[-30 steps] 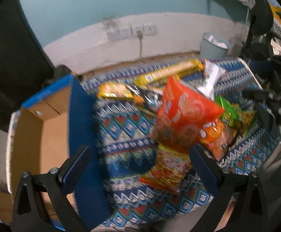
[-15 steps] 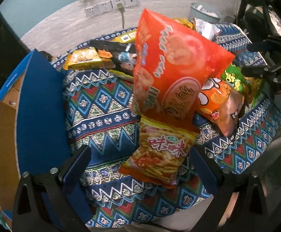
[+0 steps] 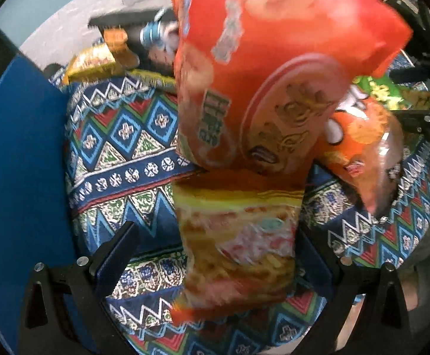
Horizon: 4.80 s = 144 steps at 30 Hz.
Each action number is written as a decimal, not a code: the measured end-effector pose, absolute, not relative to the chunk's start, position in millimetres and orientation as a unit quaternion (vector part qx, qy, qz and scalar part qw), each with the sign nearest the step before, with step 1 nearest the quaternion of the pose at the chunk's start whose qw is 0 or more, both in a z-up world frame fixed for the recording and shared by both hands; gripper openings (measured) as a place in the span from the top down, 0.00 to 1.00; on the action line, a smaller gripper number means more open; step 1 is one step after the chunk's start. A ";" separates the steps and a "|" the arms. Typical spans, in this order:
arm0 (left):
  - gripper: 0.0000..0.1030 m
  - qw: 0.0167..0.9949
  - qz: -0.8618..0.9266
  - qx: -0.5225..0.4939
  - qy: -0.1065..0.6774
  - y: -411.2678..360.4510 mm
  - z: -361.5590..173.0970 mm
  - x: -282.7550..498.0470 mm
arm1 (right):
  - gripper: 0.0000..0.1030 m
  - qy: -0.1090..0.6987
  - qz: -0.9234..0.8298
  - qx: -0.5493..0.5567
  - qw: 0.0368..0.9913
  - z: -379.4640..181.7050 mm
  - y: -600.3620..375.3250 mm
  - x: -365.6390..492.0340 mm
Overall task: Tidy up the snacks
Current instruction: 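Grasp the orange-yellow stick-snack bag with the left gripper while the right grasps the green pea-snack bag, then carry both bags over the cardboard box and open both grippers, then withdraw both tools from the box back toward the snack pile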
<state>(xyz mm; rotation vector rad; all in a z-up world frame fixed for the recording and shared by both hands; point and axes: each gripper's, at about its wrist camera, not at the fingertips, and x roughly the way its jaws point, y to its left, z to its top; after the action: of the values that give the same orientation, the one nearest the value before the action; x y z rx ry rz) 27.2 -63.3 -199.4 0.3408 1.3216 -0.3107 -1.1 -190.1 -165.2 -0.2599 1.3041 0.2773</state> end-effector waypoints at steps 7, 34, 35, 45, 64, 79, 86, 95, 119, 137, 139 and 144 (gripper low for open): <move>0.07 0.767 -0.136 0.161 0.606 -63.1 -209.2 35.6 | 0.40 0.608 0.124 -0.160 0.768 -180.0 -179.6 4.1; 0.56 0.834 -0.102 0.124 0.527 -32.6 -124.9 19.2 | 0.55 0.539 0.102 -0.092 0.831 -106.5 -202.9 -7.7; 0.56 0.837 -0.101 0.122 0.524 -33.4 -118.9 14.2 | 0.55 0.534 0.101 -0.088 0.835 -101.1 -203.6 -6.1; 0.56 0.864 -0.087 0.113 0.482 -18.1 -77.5 6.4 | 0.55 0.489 0.117 -0.074 0.861 -56.5 -186.5 -9.4; 0.56 0.892 -0.046 0.097 0.440 29.0 -30.0 12.5 | 0.55 0.445 0.171 -0.066 0.876 -13.5 -130.7 7.1; 0.56 0.895 -0.002 0.080 0.438 84.6 -29.7 7.6 | 0.55 0.440 0.215 -0.088 0.867 -8.0 -54.1 35.4; 0.56 0.895 0.023 0.062 0.441 119.0 -34.4 4.6 | 0.55 0.437 0.239 -0.094 0.862 -3.9 -14.5 50.1; 0.56 0.888 0.059 0.041 0.454 164.5 -47.9 5.4 | 0.55 0.446 0.269 -0.095 0.848 -10.1 38.0 61.3; 0.40 0.863 0.093 0.000 0.496 215.8 -80.0 6.5 | 0.53 0.506 0.318 -0.081 0.797 -59.6 130.9 87.1; 0.24 0.885 0.062 0.020 0.461 184.1 -61.7 1.0 | 0.27 0.476 0.301 -0.068 0.823 -24.1 92.0 72.1; 0.23 0.889 0.054 0.026 0.455 176.8 -58.5 -0.2 | 0.27 0.474 0.297 -0.067 0.826 -21.2 81.2 68.7; 0.22 0.894 0.031 0.041 0.446 153.9 -54.3 -1.4 | 0.26 0.472 0.282 -0.062 0.833 -14.3 52.3 61.0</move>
<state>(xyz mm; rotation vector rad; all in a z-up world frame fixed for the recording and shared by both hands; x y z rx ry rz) -1.4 153.9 -54.3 0.0842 0.9243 0.0646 61.0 52.3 -14.3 -0.1313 1.0009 0.5982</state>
